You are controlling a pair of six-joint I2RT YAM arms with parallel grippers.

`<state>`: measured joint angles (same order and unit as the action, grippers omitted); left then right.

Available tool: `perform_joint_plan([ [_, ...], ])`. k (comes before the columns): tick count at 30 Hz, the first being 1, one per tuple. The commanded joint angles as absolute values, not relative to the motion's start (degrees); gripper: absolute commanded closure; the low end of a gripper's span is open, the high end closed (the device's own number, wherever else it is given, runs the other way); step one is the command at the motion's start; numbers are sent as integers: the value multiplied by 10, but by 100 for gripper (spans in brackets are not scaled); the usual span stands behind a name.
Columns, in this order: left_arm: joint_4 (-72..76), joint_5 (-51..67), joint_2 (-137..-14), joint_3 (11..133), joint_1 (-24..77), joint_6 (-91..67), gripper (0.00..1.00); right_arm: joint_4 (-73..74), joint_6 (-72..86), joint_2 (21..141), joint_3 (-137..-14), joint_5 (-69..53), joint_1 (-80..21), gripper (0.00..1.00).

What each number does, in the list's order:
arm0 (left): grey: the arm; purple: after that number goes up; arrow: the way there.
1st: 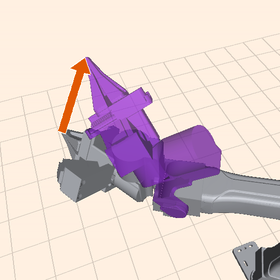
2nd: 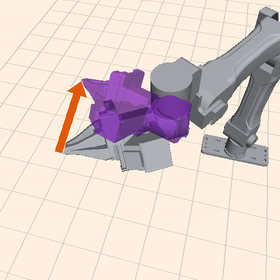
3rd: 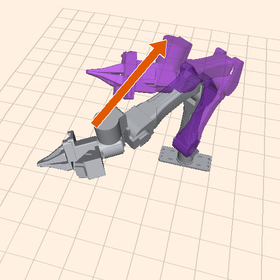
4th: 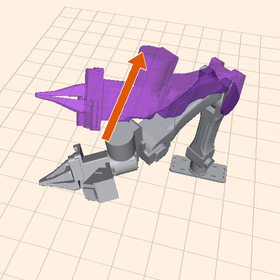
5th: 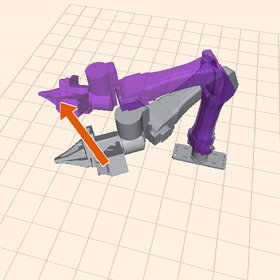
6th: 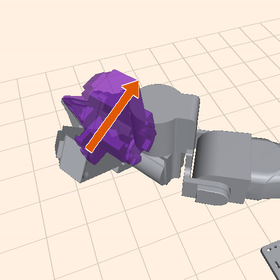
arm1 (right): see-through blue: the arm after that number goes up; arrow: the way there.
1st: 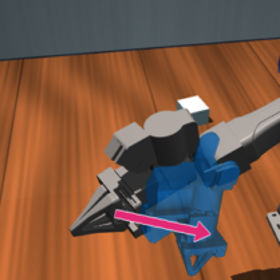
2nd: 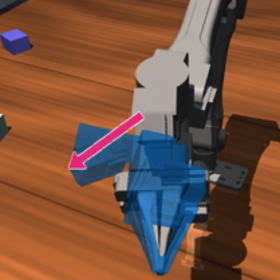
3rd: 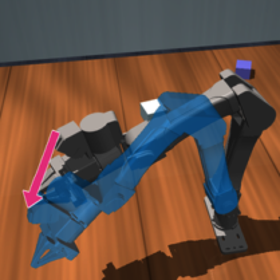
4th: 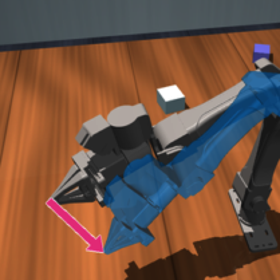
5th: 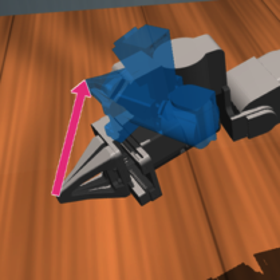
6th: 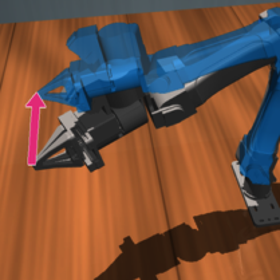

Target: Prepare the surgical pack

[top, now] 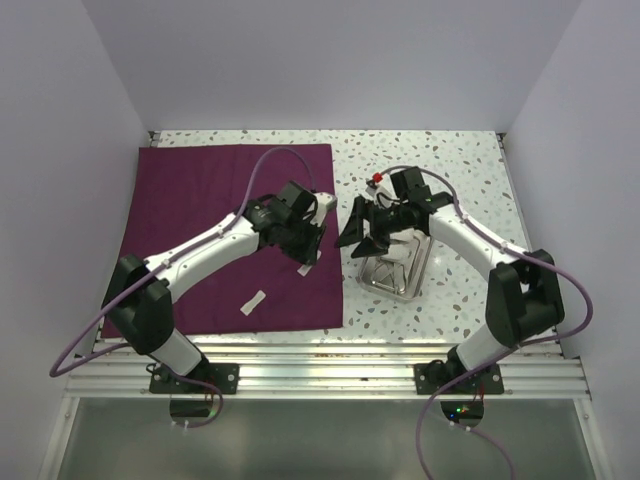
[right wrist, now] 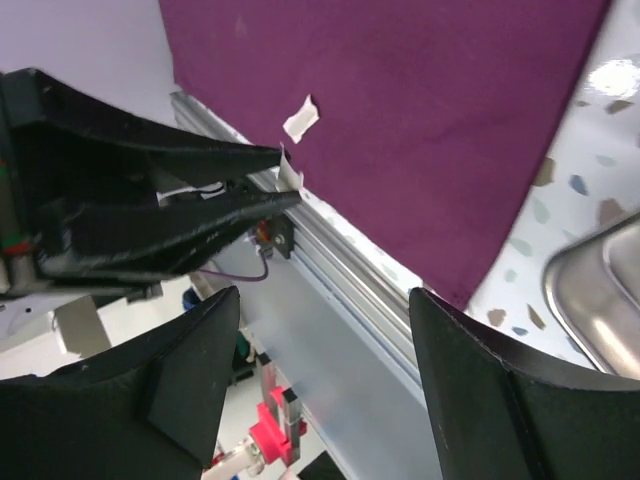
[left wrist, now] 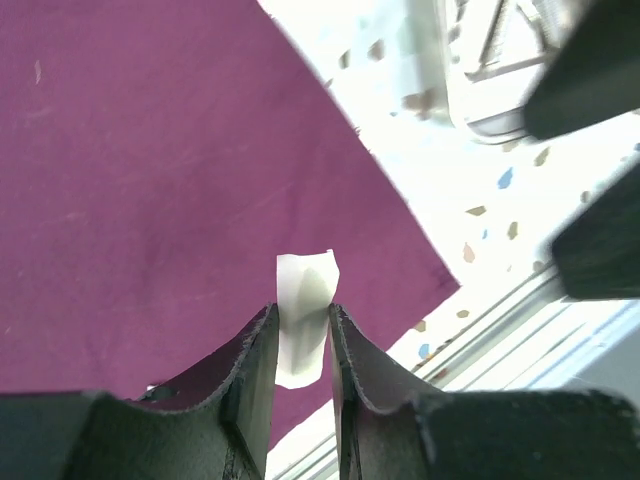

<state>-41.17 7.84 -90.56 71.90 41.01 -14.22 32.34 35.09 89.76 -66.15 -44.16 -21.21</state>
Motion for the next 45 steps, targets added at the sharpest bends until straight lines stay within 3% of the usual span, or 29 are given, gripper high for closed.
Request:
perform_joint_plan([
  [1,-397,121,-880,744,411,-162,69,274,407,913,-678,-474,-228,30],
  [16,-374,154,-866,748,411,-178,69,241,425,949,-688,-481,-265,48],
  [27,-370,158,-864,754,411,-174,69,224,436,983,-698,-491,-284,51],
  [34,-374,155,-868,759,411,-167,68,192,460,991,-690,-514,-286,72],
  [38,-380,142,-873,758,408,-169,59,199,455,985,-691,-517,-285,98],
  [45,-420,79,-857,733,366,-189,50,284,357,974,-694,-470,-259,100],
])
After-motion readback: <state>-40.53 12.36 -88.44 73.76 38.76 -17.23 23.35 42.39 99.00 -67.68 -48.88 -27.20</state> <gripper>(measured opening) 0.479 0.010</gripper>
